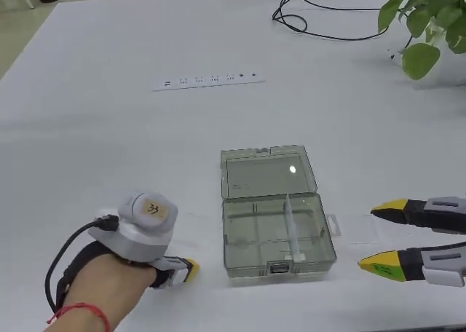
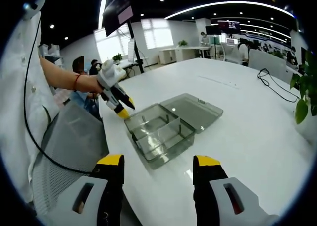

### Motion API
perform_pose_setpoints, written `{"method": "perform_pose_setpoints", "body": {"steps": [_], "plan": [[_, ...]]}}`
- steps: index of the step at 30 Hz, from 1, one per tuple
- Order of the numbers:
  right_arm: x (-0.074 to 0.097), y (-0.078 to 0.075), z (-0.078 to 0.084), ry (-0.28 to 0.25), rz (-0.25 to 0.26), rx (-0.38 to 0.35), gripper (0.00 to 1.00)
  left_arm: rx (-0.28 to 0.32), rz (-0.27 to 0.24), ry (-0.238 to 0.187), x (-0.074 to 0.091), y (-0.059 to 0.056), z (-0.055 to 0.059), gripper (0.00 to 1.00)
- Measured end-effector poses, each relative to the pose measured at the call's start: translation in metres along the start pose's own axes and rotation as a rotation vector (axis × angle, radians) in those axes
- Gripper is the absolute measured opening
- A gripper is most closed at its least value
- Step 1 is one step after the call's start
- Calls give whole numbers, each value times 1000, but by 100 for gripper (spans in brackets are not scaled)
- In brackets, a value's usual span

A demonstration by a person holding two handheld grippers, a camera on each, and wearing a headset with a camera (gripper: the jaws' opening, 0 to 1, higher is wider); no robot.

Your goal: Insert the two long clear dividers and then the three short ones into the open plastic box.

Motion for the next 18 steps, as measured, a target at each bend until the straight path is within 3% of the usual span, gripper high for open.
{"method": "perform_pose_setpoints", "body": {"steps": [4, 10, 18], "plan": [[1, 0, 1, -3, 1, -3, 57, -22, -12, 8, -1, 2, -2, 39], [2, 1, 5, 6, -1, -5, 57, -10, -17, 18, 0, 5, -3, 34], [2, 5, 8, 12, -4, 10, 59, 29, 14, 20, 1, 12, -4, 31]]}}
Point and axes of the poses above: the centre of the closed fingertips' face, and the gripper's own axes: x roughly backward along the fingers, y roughly to its left, z roughly out of its underside, the point moved 9 cm from there along x, roughly backward along the fingers, and after that the axes turned 5 degrees about z, right-handed, at the moved point
